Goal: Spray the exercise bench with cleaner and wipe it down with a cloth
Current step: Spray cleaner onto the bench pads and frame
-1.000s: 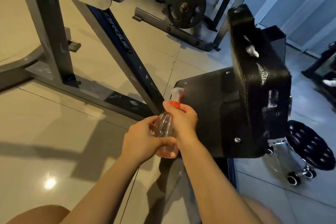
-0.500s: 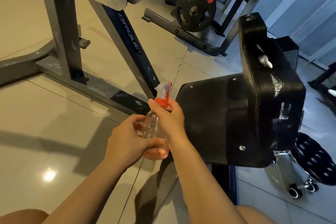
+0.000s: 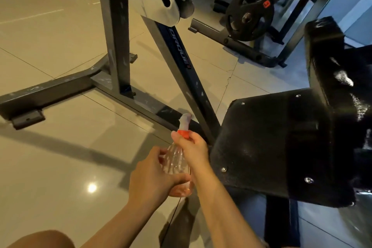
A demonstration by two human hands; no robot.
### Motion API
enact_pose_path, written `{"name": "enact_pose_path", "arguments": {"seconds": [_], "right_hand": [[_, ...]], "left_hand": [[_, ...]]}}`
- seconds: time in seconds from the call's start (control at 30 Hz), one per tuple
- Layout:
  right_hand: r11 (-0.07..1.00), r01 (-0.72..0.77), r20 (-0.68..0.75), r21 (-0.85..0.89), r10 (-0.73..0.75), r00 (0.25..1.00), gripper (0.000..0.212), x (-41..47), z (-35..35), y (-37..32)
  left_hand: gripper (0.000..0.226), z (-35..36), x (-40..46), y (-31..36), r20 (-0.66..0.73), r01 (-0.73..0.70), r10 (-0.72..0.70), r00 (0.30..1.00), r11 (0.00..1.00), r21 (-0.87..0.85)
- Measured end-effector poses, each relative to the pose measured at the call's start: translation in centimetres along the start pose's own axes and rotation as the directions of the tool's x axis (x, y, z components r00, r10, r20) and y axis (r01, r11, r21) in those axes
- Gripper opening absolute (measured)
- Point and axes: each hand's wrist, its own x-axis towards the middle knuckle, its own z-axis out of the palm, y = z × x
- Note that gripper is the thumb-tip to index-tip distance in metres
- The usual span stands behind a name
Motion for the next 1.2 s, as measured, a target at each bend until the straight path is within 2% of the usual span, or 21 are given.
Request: {"name": "enact_pose_path", "arguments": {"seconds": [0.1, 0.23, 0.33, 0.43, 0.6, 0.7, 0.77, 0.87, 0.93, 1.0, 1.07, 1.13, 1.2], "right_hand": [[0.997, 0.034, 0.121, -0.063, -0.026, 0.992, 0.035, -0.1, 0.0, -0.7], [0.967, 0.178, 0.32, -0.18, -0.114, 0.941, 0.04, 0.8, 2.2, -3.0], [0.948, 0.178, 0.375, -0.264, -0.069, 0.925, 0.043, 1.2, 5.4, -3.2], [0.953, 0.093, 0.319, -0.289, 0.004, 0.948, 0.052, 1.8, 6.8, -1.9], [0.973, -0.019, 0.176, -0.232, 0.061, 0.983, 0.044, 2.2, 6.7, -0.5], [0.984, 0.032, 0.203, -0.176, 0.005, 0.979, 0.032, 1.5, 5.9, -0.8], [0.995, 0.046, 0.197, -0.092, -0.027, 0.98, 0.035, 0.9, 4.9, -1.2], [0.991, 0.09, -0.002, 0.103, -0.09, 0.996, 0.063, 0.3, 3.3, -1.5], [0.97, 0.159, -0.155, 0.181, -0.131, 0.979, 0.073, -0.3, 2.1, -2.1], [0.957, 0.22, -0.236, 0.188, -0.174, 0.956, 0.074, -0.3, 0.9, -3.1], [0.959, 0.256, -0.271, 0.121, -0.216, 0.938, 0.072, -0.2, 0.1, -4.4], [0.964, 0.263, -0.303, 0.032, -0.241, 0.922, 0.063, -0.1, -0.8, -5.6], [0.969, 0.246, -0.338, 0.041, -0.218, 0.916, 0.049, -0.2, -1.8, -6.4]], "left_hand": [[0.068, -0.1, -0.3, 0.0, -0.04, 0.009, -0.011, 0.999, 0.999, -0.037], [0.07, -1.4, -0.1, -0.3, -0.194, 0.055, -0.072, 0.978, 0.994, -0.09], [0.067, -2.4, 0.2, -1.4, -0.265, 0.117, -0.145, 0.953, 0.986, -0.119], [0.066, -2.9, 0.1, -2.2, -0.248, 0.182, -0.198, 0.948, 0.979, -0.088], [0.068, -2.8, 0.3, -2.8, -0.199, 0.159, -0.168, 0.966, 0.985, -0.061], [0.072, -2.7, 0.5, -2.6, -0.195, 0.126, -0.14, 0.971, 0.988, -0.084], [0.069, -2.5, 0.6, -2.3, -0.167, 0.077, -0.097, 0.981, 0.99, -0.121], [0.065, -2.4, 1.2, -1.6, -0.072, -0.036, 0.022, 0.997, 0.98, -0.195], [0.063, -2.4, 1.9, -0.9, 0.031, -0.077, 0.09, 0.995, 0.957, -0.28], [0.065, -1.9, 2.5, -0.2, 0.077, -0.103, 0.14, 0.987, 0.925, -0.365], [0.069, -0.7, 2.8, 0.5, 0.068, -0.132, 0.176, 0.982, 0.898, -0.419], [0.07, 0.5, 2.8, 1.1, 0.073, -0.14, 0.194, 0.978, 0.878, -0.458], [0.072, 1.1, 2.8, 1.6, 0.098, -0.144, 0.213, 0.972, 0.871, -0.469]]}}
